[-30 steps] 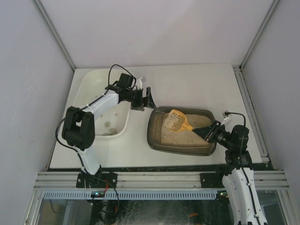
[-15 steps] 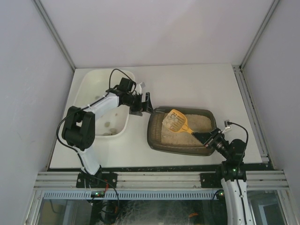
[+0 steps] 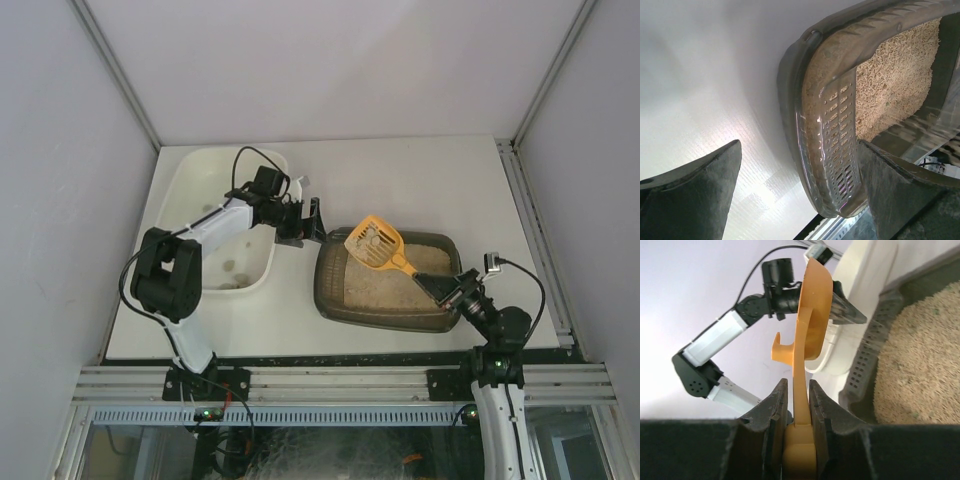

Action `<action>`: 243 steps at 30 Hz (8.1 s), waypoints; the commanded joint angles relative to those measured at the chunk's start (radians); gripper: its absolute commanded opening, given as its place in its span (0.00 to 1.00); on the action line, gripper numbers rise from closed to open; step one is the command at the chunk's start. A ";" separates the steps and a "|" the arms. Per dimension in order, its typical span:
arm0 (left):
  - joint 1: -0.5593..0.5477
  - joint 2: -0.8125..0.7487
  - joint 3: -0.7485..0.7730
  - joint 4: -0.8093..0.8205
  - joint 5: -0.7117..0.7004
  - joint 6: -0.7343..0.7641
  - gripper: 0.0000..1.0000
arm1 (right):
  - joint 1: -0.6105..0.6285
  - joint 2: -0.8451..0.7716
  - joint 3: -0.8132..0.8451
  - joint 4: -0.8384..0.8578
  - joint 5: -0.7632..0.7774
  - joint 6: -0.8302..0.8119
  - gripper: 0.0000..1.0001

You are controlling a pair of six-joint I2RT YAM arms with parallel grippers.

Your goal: Clean the litter box

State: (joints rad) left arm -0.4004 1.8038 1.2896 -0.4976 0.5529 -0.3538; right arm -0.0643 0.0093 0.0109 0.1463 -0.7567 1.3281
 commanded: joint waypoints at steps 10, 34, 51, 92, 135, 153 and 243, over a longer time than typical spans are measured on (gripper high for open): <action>0.004 -0.069 -0.016 -0.003 0.005 0.058 1.00 | -0.006 -0.094 -0.147 0.235 0.036 0.146 0.00; 0.004 -0.053 -0.004 -0.019 0.022 0.060 1.00 | -0.085 0.044 0.016 0.030 -0.088 -0.006 0.00; 0.003 -0.056 -0.005 -0.020 0.024 0.068 1.00 | -0.211 0.014 0.047 -0.038 -0.187 -0.022 0.00; 0.014 -0.002 0.725 -0.474 -0.159 0.271 1.00 | -0.209 0.046 0.033 0.024 -0.129 0.051 0.00; 0.896 -0.160 0.543 -0.674 -0.196 0.484 1.00 | 0.680 1.839 1.136 0.643 0.094 -0.144 0.00; 0.910 -0.184 0.509 -0.635 -0.243 0.477 1.00 | 0.947 1.890 1.699 -0.525 0.456 -1.180 0.00; 0.906 -0.099 0.474 -0.641 -0.120 0.458 1.00 | 0.414 1.077 1.121 -0.987 0.824 -0.901 1.00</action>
State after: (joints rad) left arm 0.5007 1.7130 1.7462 -1.1282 0.4213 0.1043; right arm 0.2638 1.1519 0.9886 -0.7227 -0.2207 0.4522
